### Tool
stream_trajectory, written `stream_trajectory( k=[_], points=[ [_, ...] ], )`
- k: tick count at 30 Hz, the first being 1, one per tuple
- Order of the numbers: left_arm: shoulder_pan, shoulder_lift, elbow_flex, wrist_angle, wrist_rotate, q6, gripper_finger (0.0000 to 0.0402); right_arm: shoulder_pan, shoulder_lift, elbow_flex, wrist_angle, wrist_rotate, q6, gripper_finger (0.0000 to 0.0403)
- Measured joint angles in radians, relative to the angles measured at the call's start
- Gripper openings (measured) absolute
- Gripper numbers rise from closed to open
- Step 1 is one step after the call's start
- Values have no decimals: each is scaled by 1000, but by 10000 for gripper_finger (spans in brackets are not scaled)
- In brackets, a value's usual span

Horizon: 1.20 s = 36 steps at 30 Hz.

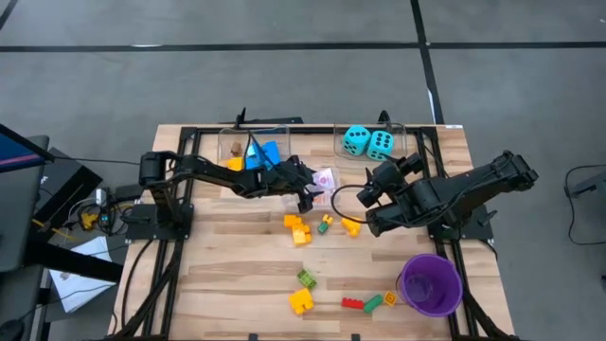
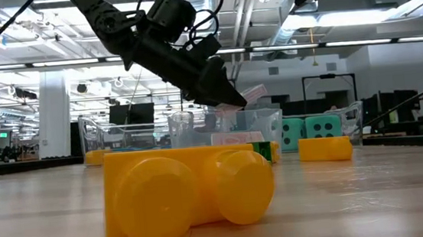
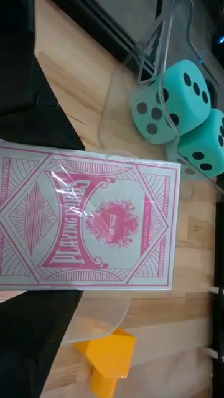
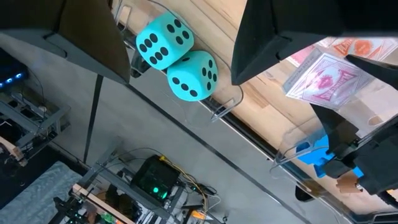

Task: Pick & Place Toys
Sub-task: Put the pink deck of cards into the bottom transparent bin, then put the light green game piece into the top left transparent bin

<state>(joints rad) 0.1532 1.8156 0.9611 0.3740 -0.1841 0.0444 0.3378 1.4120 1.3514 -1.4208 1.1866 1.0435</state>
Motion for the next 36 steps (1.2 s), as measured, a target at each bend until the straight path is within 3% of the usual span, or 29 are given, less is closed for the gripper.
stream_trajectory(
  k=[36],
  points=[
    [-4, -4, -1, -1, -9, 3, 377, 0, 0, 0, 0, -4, 0, 272]
  ],
)
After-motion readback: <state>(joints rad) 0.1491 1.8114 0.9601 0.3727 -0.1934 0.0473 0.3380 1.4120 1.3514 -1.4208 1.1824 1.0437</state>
